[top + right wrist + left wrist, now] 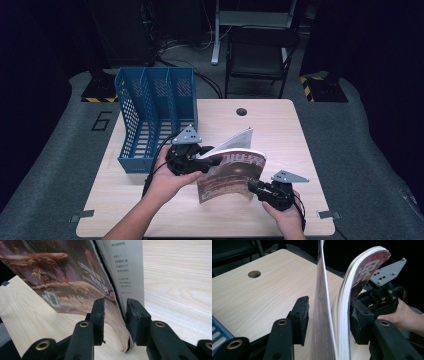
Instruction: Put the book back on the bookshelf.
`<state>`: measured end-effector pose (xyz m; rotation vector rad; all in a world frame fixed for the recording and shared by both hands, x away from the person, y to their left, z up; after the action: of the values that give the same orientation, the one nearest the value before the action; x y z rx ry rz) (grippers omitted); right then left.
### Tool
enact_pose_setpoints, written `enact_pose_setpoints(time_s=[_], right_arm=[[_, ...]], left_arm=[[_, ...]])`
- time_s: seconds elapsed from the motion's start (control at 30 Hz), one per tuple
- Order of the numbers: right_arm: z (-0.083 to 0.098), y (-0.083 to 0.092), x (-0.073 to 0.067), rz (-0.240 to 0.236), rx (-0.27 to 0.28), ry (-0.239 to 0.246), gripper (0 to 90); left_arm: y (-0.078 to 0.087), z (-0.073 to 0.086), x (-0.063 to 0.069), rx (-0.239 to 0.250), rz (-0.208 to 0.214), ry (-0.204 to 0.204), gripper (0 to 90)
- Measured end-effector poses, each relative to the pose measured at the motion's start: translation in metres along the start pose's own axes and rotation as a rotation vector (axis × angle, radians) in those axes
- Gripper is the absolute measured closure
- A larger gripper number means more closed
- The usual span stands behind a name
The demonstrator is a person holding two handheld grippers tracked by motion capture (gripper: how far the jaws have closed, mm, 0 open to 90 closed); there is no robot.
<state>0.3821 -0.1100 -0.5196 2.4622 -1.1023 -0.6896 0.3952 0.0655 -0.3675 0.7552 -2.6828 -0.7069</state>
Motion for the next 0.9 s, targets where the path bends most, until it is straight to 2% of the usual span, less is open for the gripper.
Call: enact_pose_setpoints(time_s=[0.07, 0.2, 0.43, 0.53, 0.67, 0.9], right_arm=[[0.0, 0.0, 0.0, 0.005, 0.001, 0.004, 68.6], [-0.001, -0.001, 0.0, 0.007, 0.005, 0.004, 69.0], [0.0, -0.001, 0.0, 0.008, 0.0, 0.006, 71.2], [0.0, -0.001, 0.0, 0.007, -0.001, 0.006, 71.2], [0.0, -0.001, 0.0, 0.007, -0.002, 0.006, 71.3], [-0.001, -0.001, 0.0, 0.007, -0.001, 0.015, 72.0]], left_arm=[[-0.001, -0.001, 0.0, -0.009, 0.0, -0.02, 58.4], [-0.002, -0.003, 0.001, -0.018, -0.007, -0.034, 61.2], [-0.008, -0.007, 0.006, -0.046, -0.004, -0.075, 61.6], [-0.01, -0.009, 0.006, -0.061, -0.011, -0.087, 61.8], [-0.012, -0.011, 0.007, -0.06, -0.016, -0.079, 63.5], [-0.013, -0.009, 0.008, -0.111, -0.018, -0.109, 72.7]])
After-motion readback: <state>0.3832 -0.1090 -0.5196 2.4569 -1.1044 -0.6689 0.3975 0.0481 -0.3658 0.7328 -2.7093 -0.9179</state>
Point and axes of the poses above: each handheld gripper's, and its own axes: y roughly backward along the jaws, z roughly out of its underside, x roughly to its right, the point moved 9 cm from there along -y, roughly forward along the jaws, and after that the axes turned 1 degree about -y, right-handed, at the moved point
